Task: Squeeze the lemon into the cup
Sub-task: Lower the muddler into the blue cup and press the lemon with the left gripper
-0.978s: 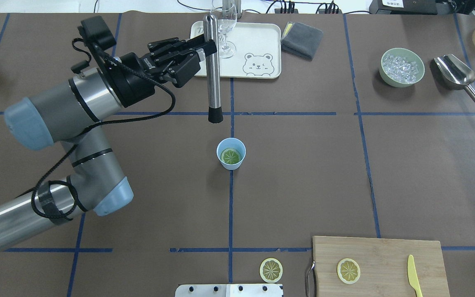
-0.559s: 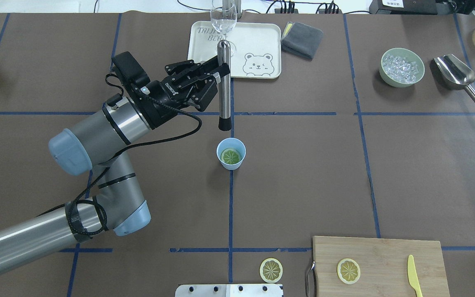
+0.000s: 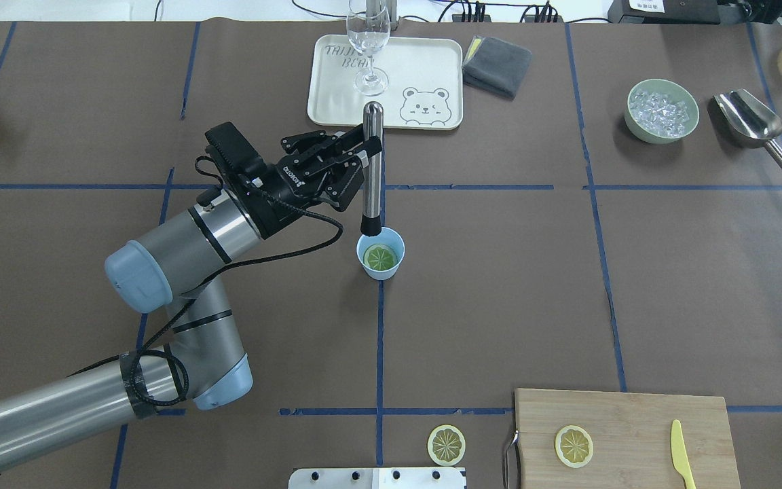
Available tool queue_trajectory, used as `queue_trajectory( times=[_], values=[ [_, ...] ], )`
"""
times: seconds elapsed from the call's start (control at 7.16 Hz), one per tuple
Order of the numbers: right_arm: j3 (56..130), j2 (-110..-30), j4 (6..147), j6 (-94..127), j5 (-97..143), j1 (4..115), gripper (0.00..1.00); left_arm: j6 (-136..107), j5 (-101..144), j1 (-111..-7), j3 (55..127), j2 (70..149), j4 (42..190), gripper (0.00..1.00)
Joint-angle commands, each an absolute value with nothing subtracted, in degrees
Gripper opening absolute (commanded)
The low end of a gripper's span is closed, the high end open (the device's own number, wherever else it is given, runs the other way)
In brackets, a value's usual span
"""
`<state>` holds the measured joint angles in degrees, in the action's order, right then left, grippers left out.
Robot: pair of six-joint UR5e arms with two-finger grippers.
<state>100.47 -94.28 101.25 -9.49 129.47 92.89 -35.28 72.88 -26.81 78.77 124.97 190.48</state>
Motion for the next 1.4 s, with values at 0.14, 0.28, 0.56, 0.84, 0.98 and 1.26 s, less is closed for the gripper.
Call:
queue_trajectory(
  times=[0.14, 0.28, 0.56, 0.84, 0.98, 1.26],
  values=[
    [100.5, -94.4, 101.3, -9.5, 129.5, 92.9, 1.00, -35.0, 70.4, -25.1, 76.6, 125.2, 190.5, 0.00],
    [100.5, -94.7, 101.3, -9.5, 129.5, 92.9, 1.00, -35.0, 69.5, -24.4, 75.9, 125.3, 190.5, 0.00],
    [100.6, -94.9, 101.2, -9.5, 129.6, 93.0, 1.00, -35.0, 66.7, -22.3, 75.7, 125.5, 190.5, 0.00],
    [100.5, -94.9, 101.2, -9.5, 129.6, 93.1, 1.00, -35.0, 65.6, -21.9, 73.8, 125.6, 190.4, 0.00],
    [100.5, -94.9, 101.3, -9.5, 129.6, 93.1, 1.00, -35.0, 65.0, -21.5, 73.0, 125.8, 190.4, 0.00],
    [100.5, -94.9, 101.2, -9.4, 129.6, 93.1, 1.00, -34.9, 65.0, -21.5, 71.5, 125.8, 190.3, 0.00]
  ],
)
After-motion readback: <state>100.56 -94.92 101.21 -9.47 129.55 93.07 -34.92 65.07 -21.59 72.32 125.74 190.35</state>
